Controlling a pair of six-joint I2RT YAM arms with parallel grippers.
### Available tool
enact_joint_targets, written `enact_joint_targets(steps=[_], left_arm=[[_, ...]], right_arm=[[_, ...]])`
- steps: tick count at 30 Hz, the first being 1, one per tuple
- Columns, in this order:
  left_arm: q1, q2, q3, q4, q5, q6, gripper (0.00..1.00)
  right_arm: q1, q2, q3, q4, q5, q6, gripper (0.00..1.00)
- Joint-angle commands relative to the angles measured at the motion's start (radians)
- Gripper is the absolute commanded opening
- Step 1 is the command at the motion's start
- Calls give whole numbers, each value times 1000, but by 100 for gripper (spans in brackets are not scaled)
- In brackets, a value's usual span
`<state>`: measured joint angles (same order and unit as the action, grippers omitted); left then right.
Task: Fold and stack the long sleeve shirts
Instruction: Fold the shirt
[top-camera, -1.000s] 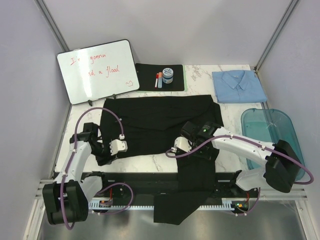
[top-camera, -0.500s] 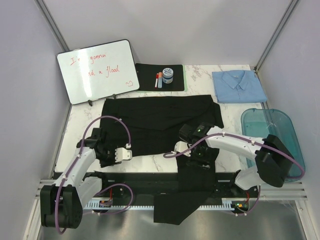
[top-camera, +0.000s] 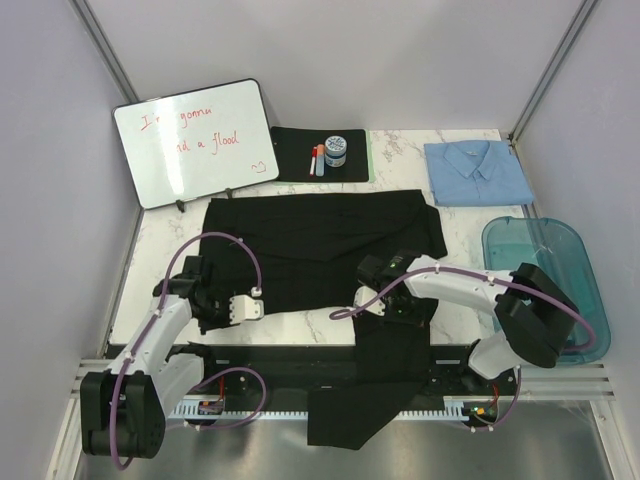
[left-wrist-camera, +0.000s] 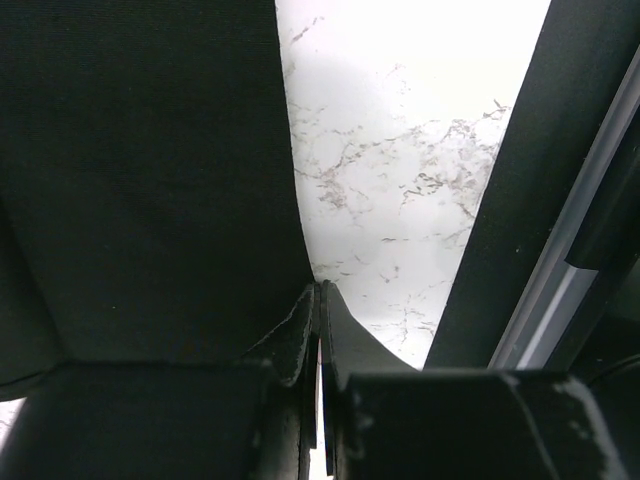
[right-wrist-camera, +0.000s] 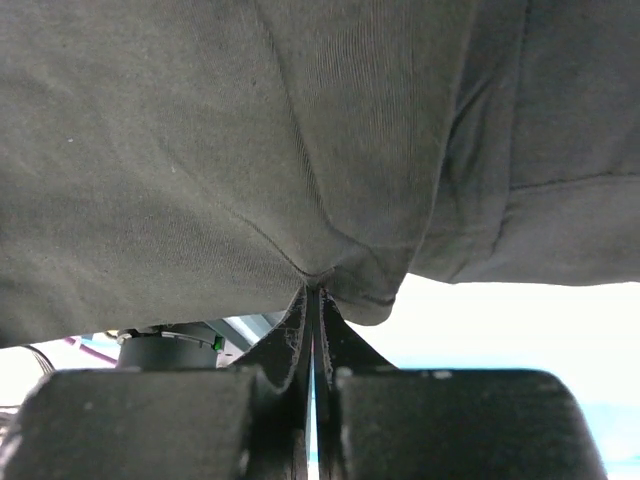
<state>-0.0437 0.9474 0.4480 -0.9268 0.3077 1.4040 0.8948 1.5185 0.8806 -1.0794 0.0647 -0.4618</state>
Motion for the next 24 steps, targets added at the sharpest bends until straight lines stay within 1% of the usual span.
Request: enact_joint_targets(steps=[1, 5, 8, 12, 14, 18, 19, 20, 21, 22, 24], left_arm=[[1, -18, 32, -50, 11, -11, 2], [5, -38, 93, -113, 47, -13, 2], [21, -45, 136, -151, 65, -5, 2], [42, -47, 198, -196, 90, 15, 2], [79, -42, 236, -210, 106, 15, 2], [107, -29, 261, -228, 123, 27, 2], [105, -26, 258, -231, 125, 32, 3], [107, -30, 233, -230, 126, 50, 20], [105, -35, 215, -227, 125, 58, 27], [104, -42, 193, -210, 110, 59, 31], [102, -64, 118, -123, 81, 47, 40]], right_arm=[[3, -87, 14, -10, 6, -12, 0], [-13, -181, 53, -48, -3, -46, 0], [-40, -218, 98, -68, -14, -66, 0], [-74, -231, 129, -94, -28, -80, 0], [-98, -248, 126, -97, -28, -92, 0], [-122, -250, 116, -97, -34, -106, 0], [-123, -250, 115, -97, -37, -106, 0], [-123, -242, 112, -94, -45, -101, 0], [-123, -238, 110, -87, -46, -101, 0], [-123, -235, 112, -86, -52, -100, 0], [-123, -221, 121, -83, -62, -95, 0]])
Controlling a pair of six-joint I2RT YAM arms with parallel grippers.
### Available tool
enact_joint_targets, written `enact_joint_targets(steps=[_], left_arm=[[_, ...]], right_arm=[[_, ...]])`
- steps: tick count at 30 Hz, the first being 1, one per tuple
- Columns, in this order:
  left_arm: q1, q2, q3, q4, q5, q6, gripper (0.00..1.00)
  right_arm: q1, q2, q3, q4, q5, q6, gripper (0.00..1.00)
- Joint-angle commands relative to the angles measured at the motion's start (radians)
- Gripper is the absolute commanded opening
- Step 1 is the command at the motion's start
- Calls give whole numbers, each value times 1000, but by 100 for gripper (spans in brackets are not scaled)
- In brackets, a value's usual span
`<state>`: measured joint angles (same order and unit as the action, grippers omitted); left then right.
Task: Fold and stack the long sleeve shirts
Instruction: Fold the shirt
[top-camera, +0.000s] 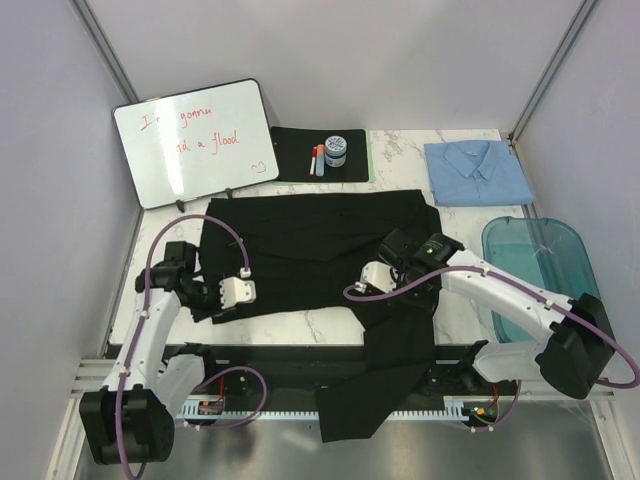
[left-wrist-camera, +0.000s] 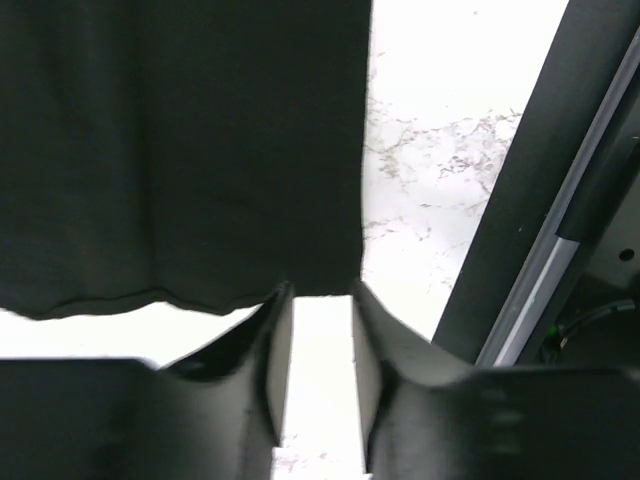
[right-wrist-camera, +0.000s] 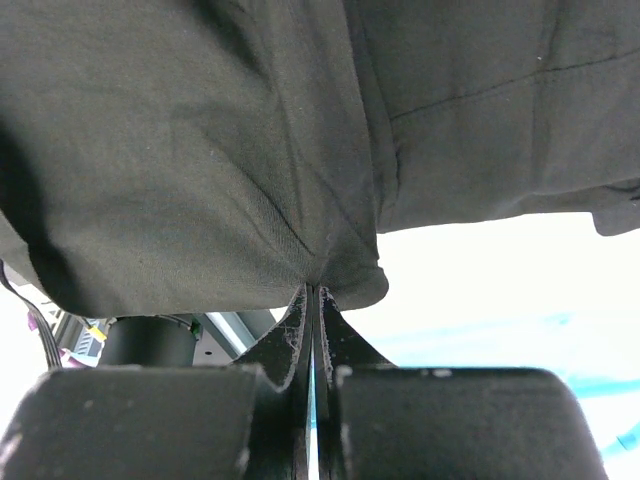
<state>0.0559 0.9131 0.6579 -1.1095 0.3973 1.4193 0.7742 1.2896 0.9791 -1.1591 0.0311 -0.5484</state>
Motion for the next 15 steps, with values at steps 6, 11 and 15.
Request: enact_joint_targets(steps=[6, 11, 15], left_arm=[[2, -4, -190, 223, -97, 33, 43], [4, 75, -248, 332, -147, 61, 42], [4, 63, -284, 307, -149, 107, 15]], right_arm=[[-1, 36, 43, -2, -30, -5, 0], [-4, 40, 30, 6, -28, -4, 0], [-3, 31, 24, -2, -30, -2, 0]])
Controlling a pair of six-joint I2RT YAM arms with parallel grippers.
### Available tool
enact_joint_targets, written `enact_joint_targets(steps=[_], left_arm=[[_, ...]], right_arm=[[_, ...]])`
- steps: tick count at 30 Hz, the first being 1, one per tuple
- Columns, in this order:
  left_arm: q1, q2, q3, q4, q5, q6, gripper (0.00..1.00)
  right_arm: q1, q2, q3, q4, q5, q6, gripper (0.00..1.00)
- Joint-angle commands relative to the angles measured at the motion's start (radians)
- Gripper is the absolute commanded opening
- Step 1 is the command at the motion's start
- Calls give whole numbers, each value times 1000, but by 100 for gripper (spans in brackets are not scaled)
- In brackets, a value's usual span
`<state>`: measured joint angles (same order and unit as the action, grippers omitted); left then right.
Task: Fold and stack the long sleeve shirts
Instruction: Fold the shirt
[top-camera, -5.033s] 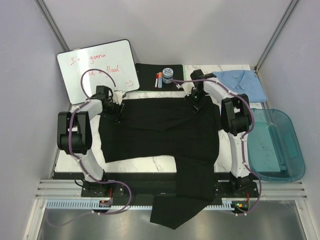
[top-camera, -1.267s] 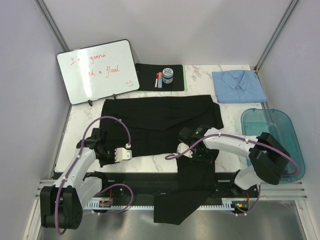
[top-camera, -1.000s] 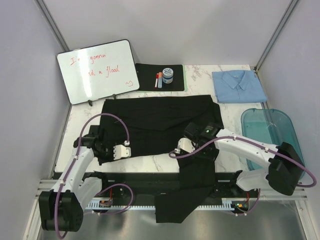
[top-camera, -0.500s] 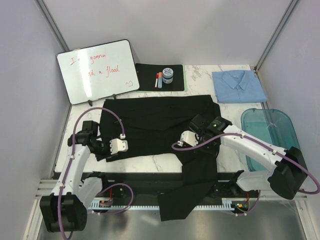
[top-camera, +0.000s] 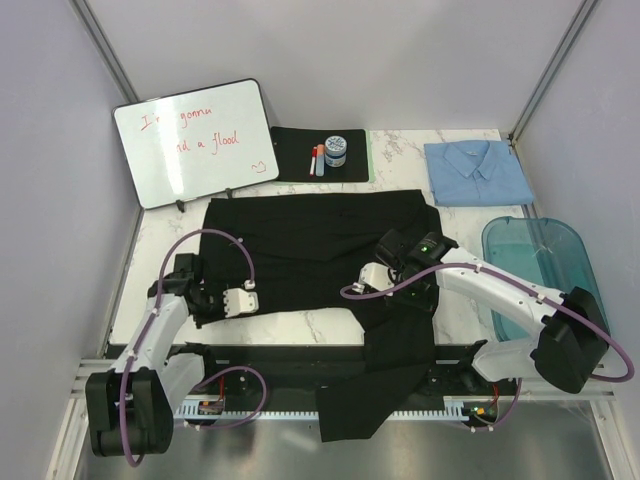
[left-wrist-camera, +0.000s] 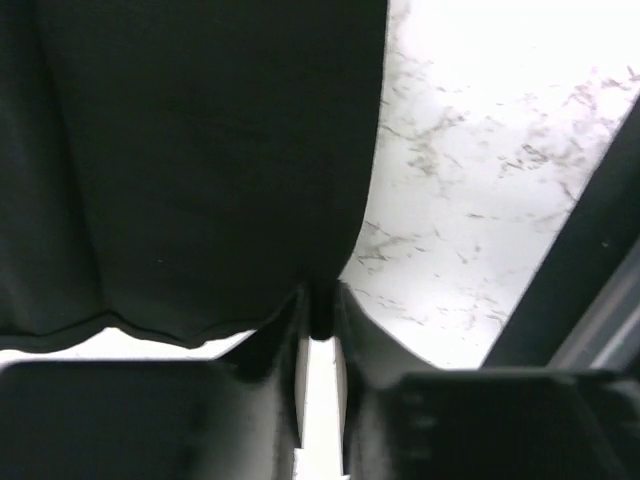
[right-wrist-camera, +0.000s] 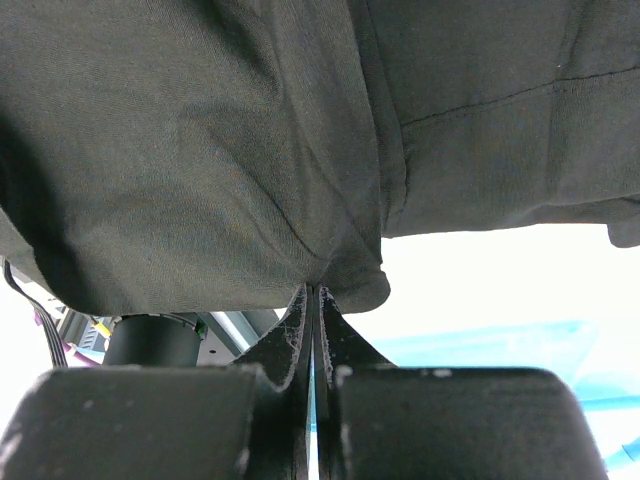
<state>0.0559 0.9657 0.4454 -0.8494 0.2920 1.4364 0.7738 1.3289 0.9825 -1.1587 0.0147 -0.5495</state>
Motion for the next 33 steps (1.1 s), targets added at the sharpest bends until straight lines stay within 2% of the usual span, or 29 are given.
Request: enact_joint_targets(steps=[1, 3, 7, 11, 18, 28, 30, 31, 33], left_arm=[[4, 1, -73, 23, -44, 99, 10], [5, -44, -60, -31, -24, 113, 2], [7, -128, 30, -247, 27, 143, 2], [9, -154, 145, -353, 70, 141, 2], [21, 60, 372, -329, 131, 56, 2], [44, 278, 533, -220, 151, 13, 2], [45, 327, 552, -220, 151, 12, 2], [45, 337, 552, -218, 154, 15, 2], [47, 337, 535, -212, 159, 24, 2]], right_arm=[[-2, -16, 22, -4, -10, -1, 0], [-2, -26, 22, -21, -40, -3, 0], [-2, -82, 30, -55, -67, -20, 0], [-2, -112, 79, -84, -41, -29, 0], [-76, -45, 195, -88, -21, -122, 0], [-257, 185, 450, -91, -5, -295, 0], [-272, 237, 488, -165, -45, -329, 0], [-280, 249, 487, -218, -65, -343, 8], [-280, 240, 440, -271, -166, -355, 31]])
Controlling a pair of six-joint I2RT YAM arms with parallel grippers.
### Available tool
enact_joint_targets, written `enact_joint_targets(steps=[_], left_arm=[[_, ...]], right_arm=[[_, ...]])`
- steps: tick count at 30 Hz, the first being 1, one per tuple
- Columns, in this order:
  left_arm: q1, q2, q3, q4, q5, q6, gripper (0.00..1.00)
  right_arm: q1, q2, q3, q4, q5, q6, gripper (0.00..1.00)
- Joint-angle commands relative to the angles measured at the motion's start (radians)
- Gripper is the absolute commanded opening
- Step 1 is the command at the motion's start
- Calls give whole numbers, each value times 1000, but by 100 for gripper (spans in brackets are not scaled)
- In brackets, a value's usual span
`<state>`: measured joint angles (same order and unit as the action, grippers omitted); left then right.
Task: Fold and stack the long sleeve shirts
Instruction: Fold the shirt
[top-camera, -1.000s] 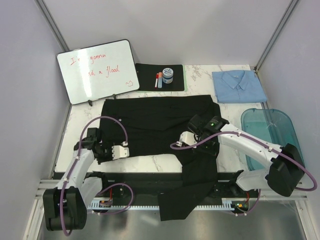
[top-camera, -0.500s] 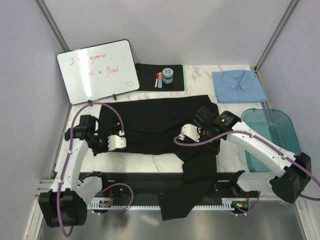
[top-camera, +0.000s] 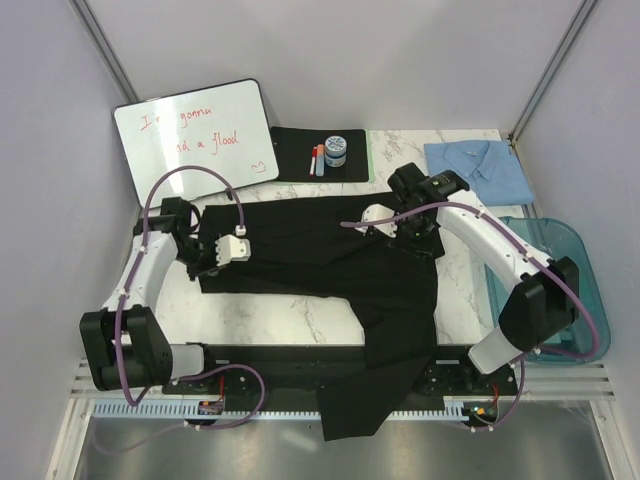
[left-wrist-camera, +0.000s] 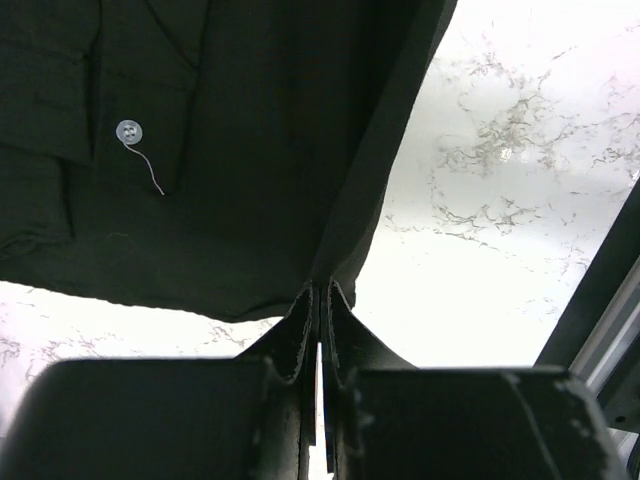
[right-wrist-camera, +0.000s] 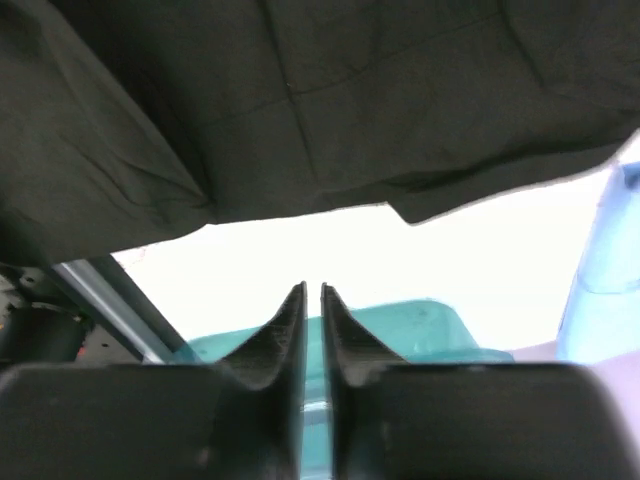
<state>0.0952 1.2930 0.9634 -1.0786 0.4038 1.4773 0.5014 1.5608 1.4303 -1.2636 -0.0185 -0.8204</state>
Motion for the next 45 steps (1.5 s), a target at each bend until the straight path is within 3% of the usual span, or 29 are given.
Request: enact_joint_targets(steps=[1, 4, 6, 10, 17, 26, 29, 30, 31, 32, 38, 45], left_arm=[[6, 6, 9, 25, 49, -15, 2], [6, -1, -20, 32, 44, -12, 2], [6, -12, -40, 39, 38, -12, 2], [6, -34, -58, 45, 35, -8, 2], [6, -58, -91, 65, 32, -14, 2], [6, -64, -123, 77, 24, -23, 2], [9, -72, -130, 77, 24, -25, 2], [9, -77, -134, 77, 21, -25, 2], [12, -83, -137, 75, 23, -26, 2], [14, -89, -138, 72, 26, -26, 2], [20, -89, -85, 46, 64, -66, 2], [44, 9, 6, 62, 86, -98, 2]], right_arm=[[-8, -5, -34, -193, -174, -95, 62], [43, -80, -171, -191, -206, -86, 97], [116, -88, -276, -171, -167, 10, 98], [123, -84, -346, -123, -189, 113, 98], [126, -61, -399, 75, -37, 237, 97], [150, -12, -476, 196, 64, 228, 77], [150, -18, -467, 184, 54, 228, 48], [150, -25, -456, 158, 51, 230, 23], [150, -45, -446, 144, 49, 234, 6], [150, -54, -421, 130, 46, 236, 0], [149, -65, -297, 37, 77, 190, 0], [80, 71, -91, -14, 124, 78, 0]])
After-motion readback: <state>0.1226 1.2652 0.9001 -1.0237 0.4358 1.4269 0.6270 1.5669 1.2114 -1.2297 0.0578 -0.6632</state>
